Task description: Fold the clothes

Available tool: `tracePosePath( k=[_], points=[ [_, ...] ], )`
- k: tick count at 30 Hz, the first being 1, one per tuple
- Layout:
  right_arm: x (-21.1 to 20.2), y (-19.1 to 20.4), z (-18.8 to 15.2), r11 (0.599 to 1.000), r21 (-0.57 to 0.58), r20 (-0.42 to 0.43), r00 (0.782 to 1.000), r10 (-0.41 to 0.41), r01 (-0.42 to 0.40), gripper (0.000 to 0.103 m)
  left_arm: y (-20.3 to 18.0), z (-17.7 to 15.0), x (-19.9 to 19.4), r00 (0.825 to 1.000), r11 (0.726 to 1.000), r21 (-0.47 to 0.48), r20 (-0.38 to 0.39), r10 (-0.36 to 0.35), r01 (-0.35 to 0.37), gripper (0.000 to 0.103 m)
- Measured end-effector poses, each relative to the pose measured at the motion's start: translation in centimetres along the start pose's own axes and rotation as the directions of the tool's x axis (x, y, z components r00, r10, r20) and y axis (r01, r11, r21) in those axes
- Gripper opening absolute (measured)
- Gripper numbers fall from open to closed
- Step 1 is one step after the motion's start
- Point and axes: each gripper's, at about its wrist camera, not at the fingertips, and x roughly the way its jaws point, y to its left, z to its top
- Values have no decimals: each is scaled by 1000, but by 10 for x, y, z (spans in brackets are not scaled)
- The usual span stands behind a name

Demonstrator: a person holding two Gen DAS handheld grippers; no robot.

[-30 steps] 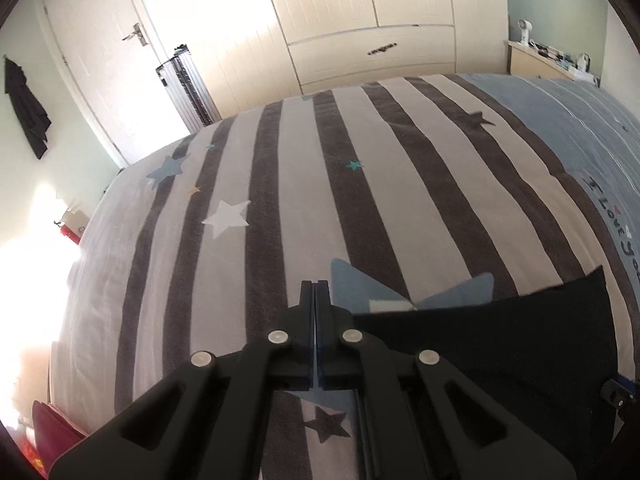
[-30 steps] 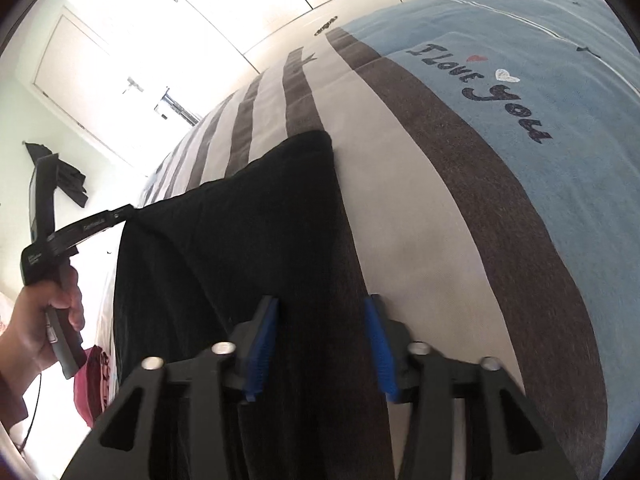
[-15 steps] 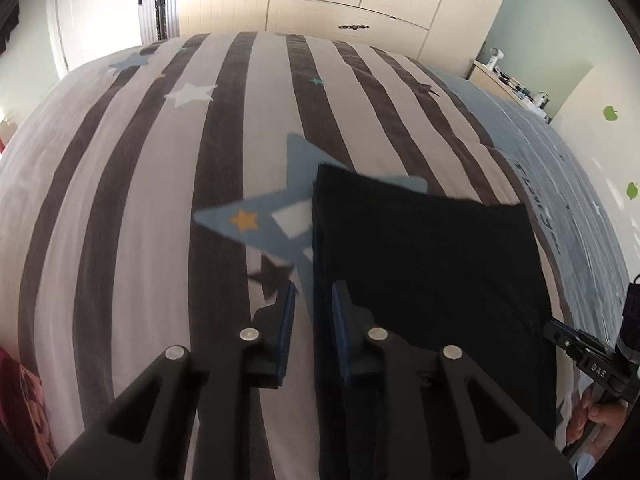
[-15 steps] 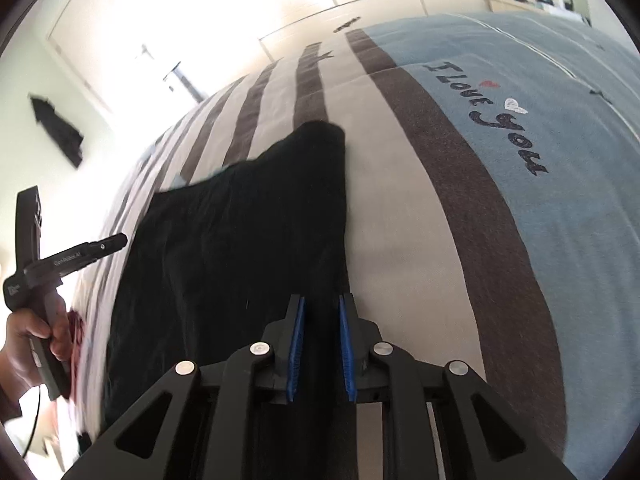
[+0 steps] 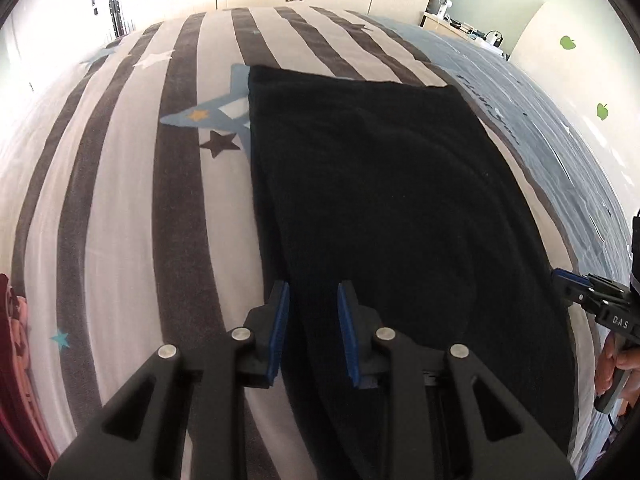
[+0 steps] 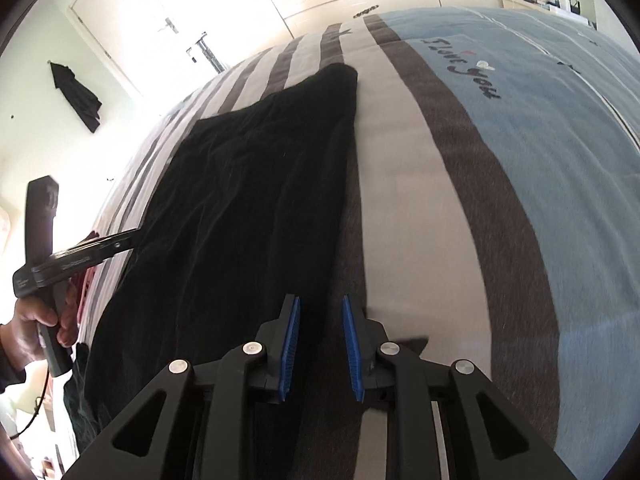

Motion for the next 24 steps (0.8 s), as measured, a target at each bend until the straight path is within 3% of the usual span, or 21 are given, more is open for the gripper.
tracePosePath(
  k=[6,7,8,9,16,24],
  points=[
    [1,8,-7,1000,6,-11,1000,3,-3,20,2,-1,7,1000,1000,-13,-2,25,-25,24],
    [2,9,-6,1000,6,-11,1000,2,-2,20,0,-1,7,1000,1000,0,-3,17,-17,21],
    [4,11,-7,1000,6,-13,1000,0,0,20,-2,-1,7,1000,1000,15,2,3,-3,7],
    [6,12,-6,1000,8,-15,1000,1,-1,20,-5,-1,6,1000,1000,29,10,6,-6,3],
    [5,14,-7,1000,11,-10,1000,-3,3,20,11,12,-13,999,1000,-8,42,27,-27,1],
    [12,17,-10,999,-9,-24,999,-43,43,20,23,19,7,997,997,11,-31,72,-71,1]
  ],
)
